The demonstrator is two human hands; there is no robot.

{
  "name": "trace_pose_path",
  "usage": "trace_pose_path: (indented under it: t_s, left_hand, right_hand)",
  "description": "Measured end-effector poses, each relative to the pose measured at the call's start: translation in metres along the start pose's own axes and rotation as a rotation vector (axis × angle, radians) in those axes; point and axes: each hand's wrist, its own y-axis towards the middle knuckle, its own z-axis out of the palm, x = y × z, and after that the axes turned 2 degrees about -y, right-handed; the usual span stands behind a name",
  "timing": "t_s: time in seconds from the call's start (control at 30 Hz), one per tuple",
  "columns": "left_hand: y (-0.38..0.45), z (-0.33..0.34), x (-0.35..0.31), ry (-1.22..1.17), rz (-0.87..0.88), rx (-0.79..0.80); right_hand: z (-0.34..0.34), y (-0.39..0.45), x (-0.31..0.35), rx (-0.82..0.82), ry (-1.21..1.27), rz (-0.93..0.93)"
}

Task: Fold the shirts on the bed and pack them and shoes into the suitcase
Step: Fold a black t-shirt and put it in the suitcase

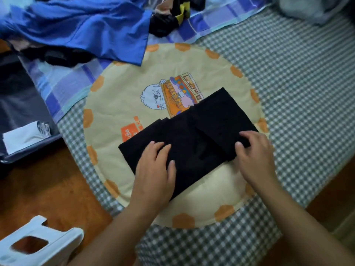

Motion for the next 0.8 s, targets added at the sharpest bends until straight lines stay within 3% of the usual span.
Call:
trace_pose_path:
  t_s: [0.1,0.17,0.3,0.4,0.47,0.6,0.67,0.73,0.8]
  left_hand:
    - [-0.001,0.02,0.019,0.357,0.092,0.093]
    - [0.002,0.041,0.024,0.457,0.148,0.206]
    - [0.008,0.069,0.033,0.581,0.184,0.268]
    - [0.009,0.066,0.029,0.572,0.181,0.243]
    - [0.011,0.052,0.02,0.494,0.184,0.177]
    - [0.043,0.009,0.018,0.34,0.162,-0.158]
    - [0.071,-0.007,0.024,0.327,0.032,-0.146]
    - [0.098,-0.015,0.029,0.295,-0.099,0.023]
    - [0.112,-0.018,0.031,0.258,-0.102,0.11]
  right_hand:
    - [-0.004,0.045,-0.006,0.034,-0.102,-0.012]
    - [-0.002,0.076,-0.008,0.111,-0.139,0.022]
    - [0.02,0.111,-0.011,0.314,-0.266,0.01]
    - [0.042,0.103,-0.011,0.317,-0.383,-0.013]
    - [0.045,0.094,-0.003,0.196,-0.416,-0.04]
    - [0.045,0.054,0.03,-0.074,-0.346,-0.47]
    - [0.057,0.013,0.042,0.077,-0.215,-0.439]
    - [0.067,-0.025,0.047,0.256,-0.171,-0.254]
    - [0.071,-0.047,0.048,0.313,-0.163,-0.151]
